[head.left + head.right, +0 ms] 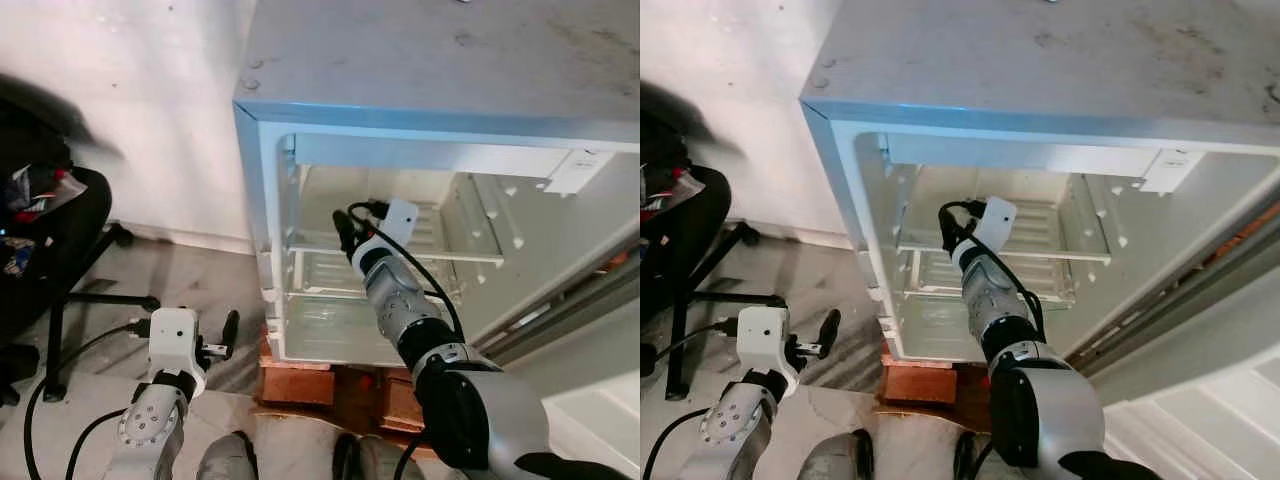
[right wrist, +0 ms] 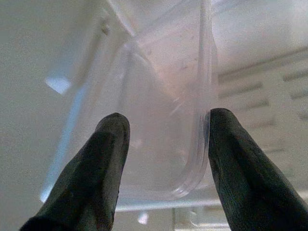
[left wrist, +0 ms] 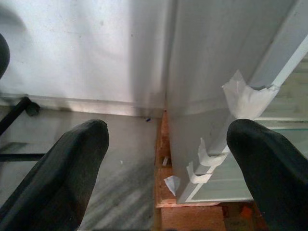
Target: Restocking fridge
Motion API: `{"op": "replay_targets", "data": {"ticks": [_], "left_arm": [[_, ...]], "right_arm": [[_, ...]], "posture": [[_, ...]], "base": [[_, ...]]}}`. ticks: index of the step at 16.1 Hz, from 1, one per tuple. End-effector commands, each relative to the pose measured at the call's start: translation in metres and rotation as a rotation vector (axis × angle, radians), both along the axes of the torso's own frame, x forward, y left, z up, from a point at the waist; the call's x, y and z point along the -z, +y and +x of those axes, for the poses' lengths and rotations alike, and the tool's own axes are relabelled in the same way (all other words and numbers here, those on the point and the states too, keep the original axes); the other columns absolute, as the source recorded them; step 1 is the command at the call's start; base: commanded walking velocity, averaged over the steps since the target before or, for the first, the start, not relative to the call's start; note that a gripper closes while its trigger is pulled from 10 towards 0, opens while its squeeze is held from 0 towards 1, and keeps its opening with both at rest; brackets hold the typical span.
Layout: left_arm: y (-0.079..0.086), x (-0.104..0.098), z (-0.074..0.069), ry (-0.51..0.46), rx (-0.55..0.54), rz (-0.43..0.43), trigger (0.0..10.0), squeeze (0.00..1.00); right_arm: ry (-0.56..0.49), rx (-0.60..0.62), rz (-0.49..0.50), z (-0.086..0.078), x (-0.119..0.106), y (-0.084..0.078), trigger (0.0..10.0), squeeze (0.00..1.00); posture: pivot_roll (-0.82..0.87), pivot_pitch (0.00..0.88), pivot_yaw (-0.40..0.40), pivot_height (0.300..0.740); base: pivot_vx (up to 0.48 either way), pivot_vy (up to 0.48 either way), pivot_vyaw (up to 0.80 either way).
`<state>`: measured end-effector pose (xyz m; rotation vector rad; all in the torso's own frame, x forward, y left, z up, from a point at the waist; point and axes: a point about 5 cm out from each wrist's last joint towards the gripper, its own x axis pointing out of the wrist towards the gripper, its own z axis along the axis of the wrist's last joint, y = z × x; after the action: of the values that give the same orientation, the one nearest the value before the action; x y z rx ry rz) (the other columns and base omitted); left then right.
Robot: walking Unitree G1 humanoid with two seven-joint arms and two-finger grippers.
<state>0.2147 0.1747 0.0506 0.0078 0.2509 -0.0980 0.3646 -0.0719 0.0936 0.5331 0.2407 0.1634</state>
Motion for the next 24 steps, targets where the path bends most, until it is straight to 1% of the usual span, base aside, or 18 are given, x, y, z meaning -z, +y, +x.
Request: {"op": "replay_targets", "data": {"ticks": [1,3,5,7,9,10,12,13,14,16,19,21,22,23,24], "left_arm": [[0.002,0.006,-0.003,0.036,-0.002,0.015,10.0,0.0],[0.002,0.007,-0.003,0.038,0.001,0.018,10.0,0.0],[0.002,0.007,-0.003,0.038,0.001,0.021,10.0,0.0],[0.002,0.007,-0.004,0.039,-0.002,0.023,10.0,0.0],[0.001,0.008,-0.004,0.04,0.0,0.021,10.0,0.0],[0.001,0.008,-0.004,0.041,0.003,0.02,10.0,0.0],[0.0,0.008,-0.003,0.042,0.008,0.02,10.0,0.0],[0.0,0.008,-0.003,0.042,0.009,0.02,10.0,0.0],[0.0,0.008,-0.001,0.039,0.01,0.021,10.0,0.0],[0.0,0.006,0.005,0.025,0.005,0.022,10.0,0.0],[0.0,-0.001,0.014,-0.002,-0.018,0.03,10.0,0.0],[-0.002,-0.005,0.016,-0.009,-0.029,0.038,10.0,0.0],[-0.002,-0.005,0.016,-0.009,-0.03,0.039,10.0,0.0],[-0.002,-0.002,0.016,0.001,-0.024,0.047,10.0,0.0],[-0.003,0.0,0.017,0.006,-0.022,0.047,10.0,0.0]], "right_arm": [[-0.036,0.014,0.023,0.003,-0.007,-0.003,10.0,1.0],[-0.074,0.009,-0.022,0.005,-0.011,-0.007,10.0,1.0],[-0.102,0.012,-0.095,0.005,-0.009,-0.017,10.0,1.0],[-0.108,0.022,-0.14,0.002,-0.004,-0.026,10.0,1.0],[-0.141,-0.005,-0.242,-0.004,0.003,-0.035,10.0,1.0],[-0.155,0.0,-0.261,-0.006,0.005,-0.04,10.0,1.0],[-0.172,0.047,-0.241,-0.007,0.004,-0.053,10.0,1.0],[-0.197,0.065,-0.237,-0.008,0.002,-0.058,10.0,1.0],[-0.275,0.082,-0.252,-0.012,-0.005,-0.067,10.0,1.0],[-0.345,0.088,-0.28,-0.018,-0.012,-0.072,10.0,1.0],[-0.376,0.124,-0.289,-0.026,-0.016,-0.083,10.0,1.0],[-0.398,0.158,-0.293,-0.038,-0.018,-0.09,10.0,1.0],[-0.4,0.161,-0.293,-0.041,-0.019,-0.091,10.0,1.0],[-0.395,0.158,-0.319,-0.055,-0.014,-0.091,10.0,1.0],[-0.389,0.149,-0.338,-0.064,-0.01,-0.091,10.0,1.0]], "posture": [[0.15,0.176,-0.056,0.74],[0.16,0.175,-0.055,0.74],[0.16,0.174,-0.057,0.74],[0.16,0.173,-0.06,0.74],[0.15,0.171,-0.058,0.74],[0.15,0.171,-0.058,0.74],[0.15,0.17,-0.056,0.74],[0.14,0.167,-0.052,0.74],[0.13,0.165,-0.054,0.74],[0.12,0.161,-0.055,0.74],[0.11,0.16,-0.052,0.74],[0.1,0.156,-0.045,0.74],[0.1,0.155,-0.044,0.74],[0.09,0.149,-0.045,0.74],[0.08,0.134,-0.047,0.74]], "base": [[0.0,0.0,0.0],[0.0,0.0,0.0],[0.0,0.0,0.0],[0.0,0.0,0.0],[0.0,0.0,0.0],[0.0,0.0,0.0],[0.0,0.0,0.0],[0.0,0.0,0.0],[0.0,0.0,0.0],[0.0,0.0,0.0],[0.0,0.0,0.0],[0.0,0.0,0.0],[0.0,0.0,0.0],[0.0,0.0,0.0],[0.0,0.0,0.0]]}}
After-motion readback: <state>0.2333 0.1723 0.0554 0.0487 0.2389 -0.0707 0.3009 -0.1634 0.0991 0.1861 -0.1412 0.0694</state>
